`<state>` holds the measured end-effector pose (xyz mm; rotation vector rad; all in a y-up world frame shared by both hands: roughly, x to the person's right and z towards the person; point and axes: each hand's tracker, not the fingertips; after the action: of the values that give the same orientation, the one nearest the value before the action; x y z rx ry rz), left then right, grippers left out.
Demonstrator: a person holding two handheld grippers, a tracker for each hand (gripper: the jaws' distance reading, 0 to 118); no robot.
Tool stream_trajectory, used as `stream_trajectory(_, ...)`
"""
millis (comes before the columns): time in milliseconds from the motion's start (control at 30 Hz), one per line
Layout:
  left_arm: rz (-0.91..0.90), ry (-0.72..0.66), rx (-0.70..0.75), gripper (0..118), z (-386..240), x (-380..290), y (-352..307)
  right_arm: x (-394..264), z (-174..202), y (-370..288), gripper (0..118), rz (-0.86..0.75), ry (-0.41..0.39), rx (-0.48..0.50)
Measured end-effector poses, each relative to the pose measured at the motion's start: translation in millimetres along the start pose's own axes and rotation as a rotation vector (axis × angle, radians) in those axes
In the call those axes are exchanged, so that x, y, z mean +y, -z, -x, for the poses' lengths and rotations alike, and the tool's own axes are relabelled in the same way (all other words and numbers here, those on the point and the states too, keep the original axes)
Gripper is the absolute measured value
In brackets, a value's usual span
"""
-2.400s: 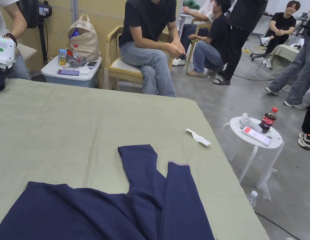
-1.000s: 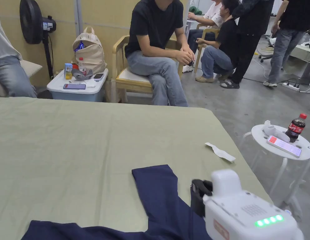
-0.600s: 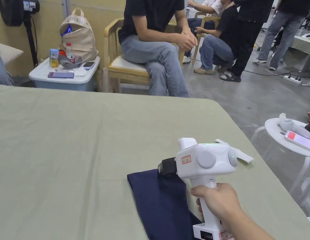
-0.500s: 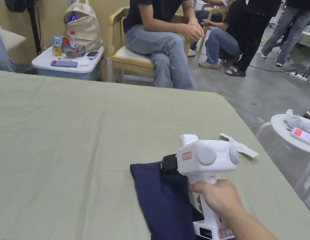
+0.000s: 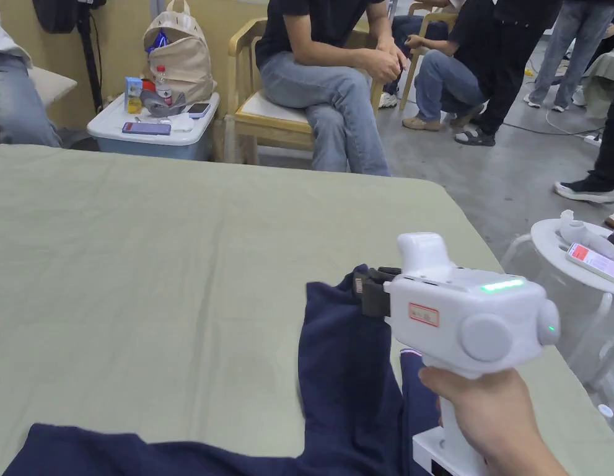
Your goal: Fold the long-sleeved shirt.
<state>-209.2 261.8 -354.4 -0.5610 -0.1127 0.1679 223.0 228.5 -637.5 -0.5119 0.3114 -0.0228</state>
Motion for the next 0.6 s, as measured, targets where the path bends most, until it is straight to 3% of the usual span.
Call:
stream_trajectory(200, -0.028, -0.003, -0.001, 0, -2, -1, -39, -68, 57, -145, 3, -0.059, -0.036, 0.030)
stream_trajectory(333, -0.022, 0.013, -0.002, 0, -7, -6, -56, -138, 103, -202, 4, 0.029, -0.047, 0.020)
stream_trajectory(433, -0.021, 0.020, -0.015, 0, -9, -11, -66, -189, 129, -221, 7, 0.189, -0.082, 0.041)
stream_trajectory(500, -0.010, 0.027, -0.023, 0, -12, -14, -71, -213, 138, -234, 38, 0.270, 0.011, 0.044)
stream_trajectory(600, 0.005, 0.057, -0.014, 0, -15, -19, -76, -219, 138, -262, 63, 0.219, 0.110, 0.040)
